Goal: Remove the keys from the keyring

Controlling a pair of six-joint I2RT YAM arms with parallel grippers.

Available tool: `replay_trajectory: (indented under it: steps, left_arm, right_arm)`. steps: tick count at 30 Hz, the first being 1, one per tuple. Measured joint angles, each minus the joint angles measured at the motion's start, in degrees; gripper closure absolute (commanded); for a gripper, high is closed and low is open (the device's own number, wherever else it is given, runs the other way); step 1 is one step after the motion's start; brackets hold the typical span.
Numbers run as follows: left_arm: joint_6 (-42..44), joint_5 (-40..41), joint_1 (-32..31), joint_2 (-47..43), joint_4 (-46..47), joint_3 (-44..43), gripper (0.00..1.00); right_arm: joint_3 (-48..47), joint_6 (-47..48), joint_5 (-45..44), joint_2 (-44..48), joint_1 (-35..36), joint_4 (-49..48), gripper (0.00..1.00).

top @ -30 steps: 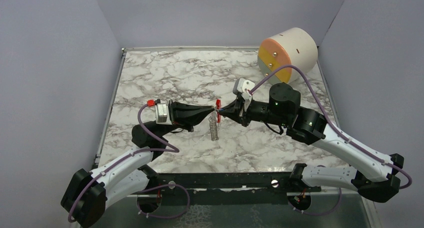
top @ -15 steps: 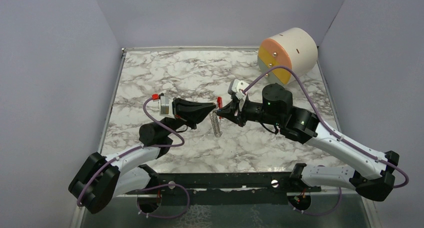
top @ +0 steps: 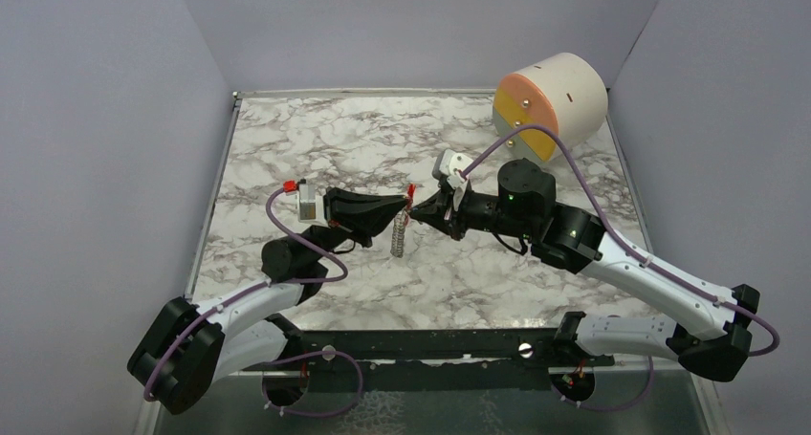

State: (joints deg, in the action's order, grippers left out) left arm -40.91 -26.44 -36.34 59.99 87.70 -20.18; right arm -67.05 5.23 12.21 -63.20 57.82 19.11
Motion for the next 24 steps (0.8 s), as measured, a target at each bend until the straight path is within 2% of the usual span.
replay_trajectory:
  steps: [8,9,12,15,24]
  left_arm:
    - [-1.4,0.0,0.0,-2.6,-0.6,0.3,1.00]
    - [-1.5,0.1,0.0,-2.8,-0.7,0.4,1.00]
    - [-1.8,0.3,0.0,-2.8,-0.8,0.4,1.00]
    - [-2.1,1.0,0.0,-3.0,-0.3,0.4,1.00]
    - [-2.3,1.9,0.0,-4.4,0.1,0.4,1.00]
  right_arm:
    - [-0.1,0.0,-1.9,-1.5,0.6,-1.6,0.99]
    - [-0.1,0.0,-2.1,-1.7,0.7,-1.8,0.98]
    - [-0.1,0.0,-2.4,-1.8,0.8,-2.1,0.79]
    - [-0.1,0.0,-3.0,-1.6,0.8,-0.7,0.71]
    - [0.1,0.0,-5.4,3.6,0.8,2.7,0.68]
